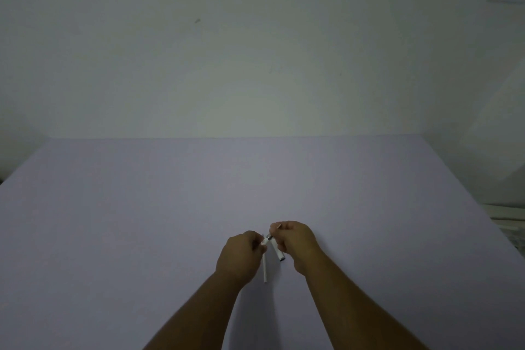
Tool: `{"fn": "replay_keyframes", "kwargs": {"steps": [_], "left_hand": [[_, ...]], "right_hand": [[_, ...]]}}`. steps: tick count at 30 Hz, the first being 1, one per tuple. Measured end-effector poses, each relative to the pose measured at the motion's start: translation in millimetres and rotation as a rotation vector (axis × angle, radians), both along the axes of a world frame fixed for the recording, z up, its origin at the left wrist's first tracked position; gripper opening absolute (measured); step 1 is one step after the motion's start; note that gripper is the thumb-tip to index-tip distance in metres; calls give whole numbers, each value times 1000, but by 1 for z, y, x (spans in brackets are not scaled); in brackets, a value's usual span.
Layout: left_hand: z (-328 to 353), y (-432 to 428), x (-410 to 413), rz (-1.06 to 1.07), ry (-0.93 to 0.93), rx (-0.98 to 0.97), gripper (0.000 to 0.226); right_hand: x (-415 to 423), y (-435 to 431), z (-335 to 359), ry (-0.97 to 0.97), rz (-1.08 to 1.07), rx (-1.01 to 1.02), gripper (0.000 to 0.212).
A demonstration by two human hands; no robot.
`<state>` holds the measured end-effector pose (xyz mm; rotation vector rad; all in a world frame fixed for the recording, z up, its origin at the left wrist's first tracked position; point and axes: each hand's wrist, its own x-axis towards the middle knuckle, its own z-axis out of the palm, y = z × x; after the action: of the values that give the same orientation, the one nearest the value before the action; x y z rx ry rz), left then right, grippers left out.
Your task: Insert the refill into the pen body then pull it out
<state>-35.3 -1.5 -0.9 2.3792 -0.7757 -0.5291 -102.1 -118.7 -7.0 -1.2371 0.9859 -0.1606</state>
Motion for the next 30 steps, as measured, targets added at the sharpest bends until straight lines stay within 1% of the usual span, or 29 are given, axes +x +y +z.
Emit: {"fn": "replay_keyframes", "kwargs": {"steps": [2, 3, 5, 8, 10, 15, 22, 26, 30], "left_hand": [[-1, 2, 1, 6, 4, 6, 19], [-1, 3, 1, 10, 6, 7, 19], [-2, 4, 1, 10, 3, 1, 18], [-1, 4, 1, 2, 7, -5, 18], [0, 4, 1, -2, 12, -8, 17], [2, 3, 1, -12, 48, -42, 16], [8, 4, 0, -15, 170, -118, 19], [8, 6, 0, -25, 213, -123, 17], [4, 10, 2, -4, 266, -132, 15]], "right_hand": [[0, 0, 1, -42, 7, 30, 19], [0, 0, 2, -50, 6, 36, 19], [0, 1, 3, -27, 7, 38, 11], [0, 3, 5, 25, 31, -7, 11], [0, 3, 6, -9, 16, -16, 10], [-1, 1, 12, -163, -76, 20, 30], [2, 0, 15, -146, -74, -6, 29], [5, -6, 14, -142, -146, -22, 27], [8, -19, 15, -189, -332, -30, 25]]}}
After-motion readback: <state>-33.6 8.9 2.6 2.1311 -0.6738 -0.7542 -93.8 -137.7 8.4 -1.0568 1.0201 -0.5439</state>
